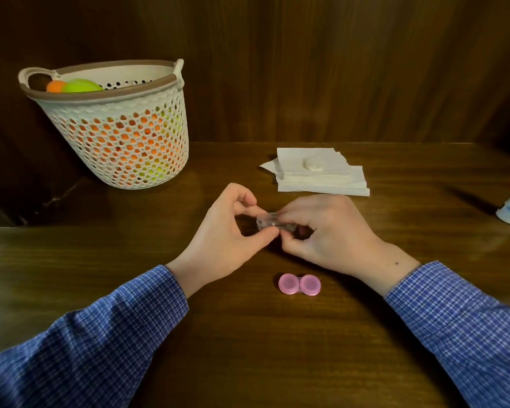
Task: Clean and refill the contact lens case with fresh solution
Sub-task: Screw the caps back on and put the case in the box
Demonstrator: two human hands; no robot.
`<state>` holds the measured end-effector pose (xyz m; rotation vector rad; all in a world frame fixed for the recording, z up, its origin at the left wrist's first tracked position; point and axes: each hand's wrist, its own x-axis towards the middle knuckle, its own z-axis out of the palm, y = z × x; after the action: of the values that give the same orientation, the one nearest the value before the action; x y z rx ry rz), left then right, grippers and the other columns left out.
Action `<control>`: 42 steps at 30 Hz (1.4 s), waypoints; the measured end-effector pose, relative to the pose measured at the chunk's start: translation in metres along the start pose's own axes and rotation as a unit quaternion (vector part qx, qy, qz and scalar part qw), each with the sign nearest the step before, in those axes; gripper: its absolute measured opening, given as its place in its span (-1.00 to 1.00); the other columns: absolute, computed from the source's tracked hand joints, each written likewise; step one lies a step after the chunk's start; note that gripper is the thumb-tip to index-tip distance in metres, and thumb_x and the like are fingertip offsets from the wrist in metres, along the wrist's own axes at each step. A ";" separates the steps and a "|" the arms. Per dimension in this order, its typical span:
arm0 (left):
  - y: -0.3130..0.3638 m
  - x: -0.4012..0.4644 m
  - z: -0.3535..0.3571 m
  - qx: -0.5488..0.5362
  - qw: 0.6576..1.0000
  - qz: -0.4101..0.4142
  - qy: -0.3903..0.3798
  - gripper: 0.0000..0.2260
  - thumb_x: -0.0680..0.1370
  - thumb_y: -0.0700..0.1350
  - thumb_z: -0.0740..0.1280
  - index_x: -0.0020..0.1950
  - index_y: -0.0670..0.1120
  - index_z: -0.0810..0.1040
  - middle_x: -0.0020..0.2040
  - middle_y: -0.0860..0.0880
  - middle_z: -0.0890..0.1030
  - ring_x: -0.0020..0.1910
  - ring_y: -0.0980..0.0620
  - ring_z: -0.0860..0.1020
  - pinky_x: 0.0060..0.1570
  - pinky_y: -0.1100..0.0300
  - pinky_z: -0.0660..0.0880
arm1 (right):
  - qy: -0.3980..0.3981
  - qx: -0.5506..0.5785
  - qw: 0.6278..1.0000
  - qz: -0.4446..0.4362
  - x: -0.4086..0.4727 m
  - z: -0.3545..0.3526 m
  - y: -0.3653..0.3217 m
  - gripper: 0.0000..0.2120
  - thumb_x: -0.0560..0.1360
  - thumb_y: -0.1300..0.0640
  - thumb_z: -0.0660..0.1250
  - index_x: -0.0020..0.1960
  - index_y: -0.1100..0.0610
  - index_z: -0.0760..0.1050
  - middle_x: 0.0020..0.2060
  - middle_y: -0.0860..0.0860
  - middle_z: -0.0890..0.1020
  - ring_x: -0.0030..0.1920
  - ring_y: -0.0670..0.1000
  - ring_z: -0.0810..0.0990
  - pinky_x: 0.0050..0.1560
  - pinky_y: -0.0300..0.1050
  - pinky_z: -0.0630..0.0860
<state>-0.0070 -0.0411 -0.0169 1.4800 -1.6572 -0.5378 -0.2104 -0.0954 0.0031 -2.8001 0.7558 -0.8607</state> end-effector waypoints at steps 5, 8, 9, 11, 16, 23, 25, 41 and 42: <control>-0.002 0.002 -0.001 -0.004 1.000 -0.001 -0.006 -0.62 0.47 -0.08 0.57 0.09 0.11 0.41 0.00 0.11 0.73 0.06 0.20 0.68 0.26 0.07 0.58 | 0.019 0.001 1.000 -0.007 -0.001 0.004 0.001 -0.83 0.51 0.05 0.46 0.05 0.06 0.76 -0.12 -0.06 0.77 -0.15 -0.08 0.70 -0.18 -0.06 0.68; -0.003 0.003 -0.002 -0.008 1.000 -0.003 -0.009 -0.64 0.46 -0.08 0.57 0.07 0.06 0.43 -0.01 0.10 0.74 0.05 0.19 0.69 0.22 0.16 0.58 | 0.024 -0.003 1.000 -0.012 -0.001 0.006 0.001 -0.84 0.51 0.07 0.48 0.04 0.08 0.76 -0.13 -0.05 0.77 -0.16 -0.08 0.70 -0.18 -0.07 0.67; -0.003 0.003 -0.002 -0.010 1.000 -0.006 -0.013 -0.64 0.46 -0.08 0.57 0.07 0.05 0.43 -0.01 0.10 0.74 0.06 0.20 0.69 0.23 0.17 0.56 | 0.022 -0.002 1.000 -0.014 -0.001 0.006 0.001 -0.84 0.51 0.07 0.48 0.04 0.08 0.76 -0.14 -0.05 0.77 -0.17 -0.08 0.69 -0.18 -0.08 0.67; -0.003 0.003 -0.002 -0.012 1.000 -0.010 -0.018 -0.65 0.46 -0.08 0.58 0.06 0.04 0.43 -0.02 0.12 0.75 0.07 0.23 0.67 0.25 0.21 0.52 | 0.020 0.002 1.000 -0.015 -0.001 0.006 0.001 -0.84 0.51 0.07 0.48 0.05 0.08 0.76 -0.14 -0.05 0.77 -0.17 -0.08 0.69 -0.17 -0.09 0.66; -0.003 0.003 -0.003 -0.012 0.999 -0.019 -0.031 -0.64 0.47 -0.10 0.58 0.07 0.04 0.44 -0.02 0.13 0.75 0.10 0.29 0.65 0.33 0.15 0.48 | 0.023 -0.003 0.999 -0.023 -0.001 0.005 0.000 -0.84 0.51 0.09 0.48 0.04 0.09 0.76 -0.16 -0.03 0.76 -0.20 -0.06 0.68 -0.20 -0.06 0.66; -0.004 0.004 -0.004 -0.020 0.998 -0.040 -0.053 -0.61 0.46 -0.07 0.59 0.13 0.09 0.44 0.01 0.17 0.75 0.11 0.29 0.64 0.40 0.06 0.47 | -0.001 0.038 0.999 0.002 -0.002 0.000 0.004 -0.80 0.54 0.03 0.44 0.11 0.05 0.75 -0.10 -0.05 0.77 -0.13 -0.07 0.70 -0.16 -0.05 0.67; -0.005 0.005 -0.005 -0.013 0.997 -0.041 -0.064 -0.55 0.45 -0.03 0.60 0.21 0.09 0.44 0.05 0.17 0.74 0.17 0.25 0.64 0.45 -0.01 0.43 | -0.005 0.058 0.998 0.012 -0.003 -0.001 0.007 -0.78 0.54 0.01 0.44 0.13 0.03 0.75 -0.06 -0.07 0.76 -0.10 -0.10 0.69 -0.12 -0.13 0.67; -0.006 0.009 -0.014 -0.078 0.984 -0.073 -0.145 -0.44 0.44 -0.05 0.61 0.31 0.19 0.39 0.10 0.19 0.75 0.21 0.22 0.65 0.48 -0.17 0.32 | 0.092 0.324 0.876 0.346 0.004 0.008 0.022 -0.82 0.60 0.10 0.41 -0.13 -0.06 0.74 -0.20 -0.12 0.77 -0.36 -0.16 0.59 -0.28 -0.30 0.56; -0.006 0.010 -0.014 -0.079 0.984 -0.075 -0.140 -0.44 0.44 -0.04 0.61 0.32 0.17 0.40 0.10 0.19 0.75 0.20 0.21 0.66 0.48 -0.16 0.33 | 0.092 0.323 0.875 0.348 0.004 0.008 0.022 -0.83 0.59 0.09 0.42 -0.12 -0.06 0.74 -0.20 -0.12 0.77 -0.36 -0.16 0.60 -0.27 -0.29 0.57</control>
<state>0.0081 -0.0487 -0.0110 1.4694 -1.6770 -0.9768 -0.2124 -0.1167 -0.0067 -1.6925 1.1342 -0.9841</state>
